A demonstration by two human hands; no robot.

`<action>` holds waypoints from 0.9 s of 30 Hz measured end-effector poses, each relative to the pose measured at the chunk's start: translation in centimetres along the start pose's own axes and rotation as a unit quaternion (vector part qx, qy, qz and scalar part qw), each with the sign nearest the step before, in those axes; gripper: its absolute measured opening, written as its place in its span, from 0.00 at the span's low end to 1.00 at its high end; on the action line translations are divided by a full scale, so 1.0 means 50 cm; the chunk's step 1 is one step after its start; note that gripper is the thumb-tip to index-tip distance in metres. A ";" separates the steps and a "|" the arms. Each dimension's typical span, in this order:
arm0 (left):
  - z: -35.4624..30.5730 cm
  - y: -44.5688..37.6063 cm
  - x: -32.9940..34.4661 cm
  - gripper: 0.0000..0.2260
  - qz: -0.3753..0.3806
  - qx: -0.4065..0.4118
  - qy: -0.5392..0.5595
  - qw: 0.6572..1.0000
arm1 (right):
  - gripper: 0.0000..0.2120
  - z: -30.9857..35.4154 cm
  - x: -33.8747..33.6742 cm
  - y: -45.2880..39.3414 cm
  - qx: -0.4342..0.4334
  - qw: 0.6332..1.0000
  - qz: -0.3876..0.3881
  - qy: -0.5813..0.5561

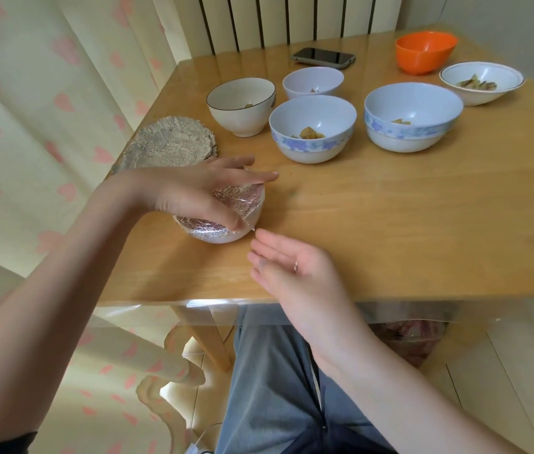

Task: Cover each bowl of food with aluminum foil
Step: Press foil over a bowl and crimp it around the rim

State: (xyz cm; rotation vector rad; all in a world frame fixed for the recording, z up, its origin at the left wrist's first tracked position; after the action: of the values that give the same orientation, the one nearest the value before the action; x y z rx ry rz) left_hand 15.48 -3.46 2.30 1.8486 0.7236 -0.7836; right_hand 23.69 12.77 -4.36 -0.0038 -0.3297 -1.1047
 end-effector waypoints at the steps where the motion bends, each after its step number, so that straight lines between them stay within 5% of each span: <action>1: -0.002 0.001 0.000 0.38 -0.004 0.002 -0.002 1.000 | 0.17 -0.002 -0.001 -0.013 -0.017 0.999 -0.022 0.037; 6: -0.010 -0.003 0.003 0.34 -0.013 0.002 0.000 1.000 | 0.00 0.003 -0.009 -0.055 -0.048 0.989 -0.072 0.115; 12: -0.013 -0.012 0.010 0.27 -0.060 0.010 -0.001 0.998 | 0.05 0.012 -0.008 -0.080 -0.036 0.990 -0.080 0.111; 17: -0.018 -0.013 0.005 0.32 -0.097 0.023 0.001 0.995 | 0.04 0.013 -0.007 -0.078 -0.035 0.977 -0.083 0.192; 23: -0.017 -0.004 0.006 0.35 -0.069 0.010 0.006 0.998 | 0.05 0.063 -0.068 -0.072 -0.154 0.853 -0.158 0.474; 27: -0.011 0.006 0.005 0.37 -0.043 -0.003 0.005 0.999 | 0.14 0.073 -0.106 -0.083 -0.141 0.823 -0.140 0.533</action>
State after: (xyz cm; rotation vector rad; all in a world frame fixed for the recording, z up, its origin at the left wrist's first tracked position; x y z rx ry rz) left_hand 15.97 -3.02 2.46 1.8272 0.8144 -0.8271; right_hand 16.96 16.12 -2.94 0.4019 0.8723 -1.2699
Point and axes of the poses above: each hand's wrist, its own y-axis away from the middle knuckle, its own x-axis out of the palm, z = x × y, the point moved 3 cm from there along -y, towards the middle knuckle, and after that the axes turned 6 degrees about z, right-handed, at the moved point
